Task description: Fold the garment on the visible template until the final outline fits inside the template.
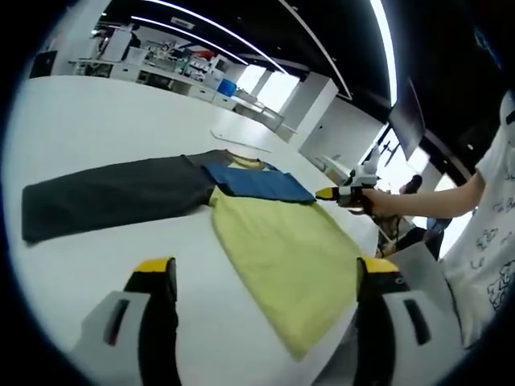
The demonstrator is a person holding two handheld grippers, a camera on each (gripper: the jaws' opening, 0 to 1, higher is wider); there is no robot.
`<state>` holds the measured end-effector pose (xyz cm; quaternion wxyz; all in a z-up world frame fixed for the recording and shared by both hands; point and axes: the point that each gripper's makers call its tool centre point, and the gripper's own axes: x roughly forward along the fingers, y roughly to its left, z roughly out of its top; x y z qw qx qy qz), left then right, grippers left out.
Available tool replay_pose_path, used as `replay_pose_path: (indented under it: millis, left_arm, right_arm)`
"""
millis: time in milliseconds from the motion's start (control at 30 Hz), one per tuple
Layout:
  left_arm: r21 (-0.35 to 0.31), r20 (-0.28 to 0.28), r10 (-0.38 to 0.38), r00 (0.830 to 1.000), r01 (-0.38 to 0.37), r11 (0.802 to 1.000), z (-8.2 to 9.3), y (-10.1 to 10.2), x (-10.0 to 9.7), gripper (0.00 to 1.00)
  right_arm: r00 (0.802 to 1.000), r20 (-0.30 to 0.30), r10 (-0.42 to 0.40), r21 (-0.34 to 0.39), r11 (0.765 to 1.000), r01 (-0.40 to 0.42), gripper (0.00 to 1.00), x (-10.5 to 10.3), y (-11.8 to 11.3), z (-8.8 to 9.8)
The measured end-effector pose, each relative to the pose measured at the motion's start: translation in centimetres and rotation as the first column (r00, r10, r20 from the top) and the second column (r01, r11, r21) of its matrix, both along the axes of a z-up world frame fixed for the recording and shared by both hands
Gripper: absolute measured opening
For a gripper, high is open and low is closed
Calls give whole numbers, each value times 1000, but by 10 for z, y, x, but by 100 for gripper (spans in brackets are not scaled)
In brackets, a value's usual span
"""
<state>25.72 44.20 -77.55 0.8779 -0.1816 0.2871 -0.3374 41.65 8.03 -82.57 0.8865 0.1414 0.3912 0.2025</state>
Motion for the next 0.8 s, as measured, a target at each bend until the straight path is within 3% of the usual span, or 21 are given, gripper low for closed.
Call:
replay_pose_path:
  millis: [433,800]
  left_arm:
    - [13,-12,3,1000,-3,1000,-3,2,-3,90]
    - [17,-18,8,1000,-7,1000,-6,3,-3,89]
  right_arm:
    - [999,-31,-8,48,999,10,0,-1,10,-5]
    - [998,-18,-57,39,998,58,0,3,-4,-4]
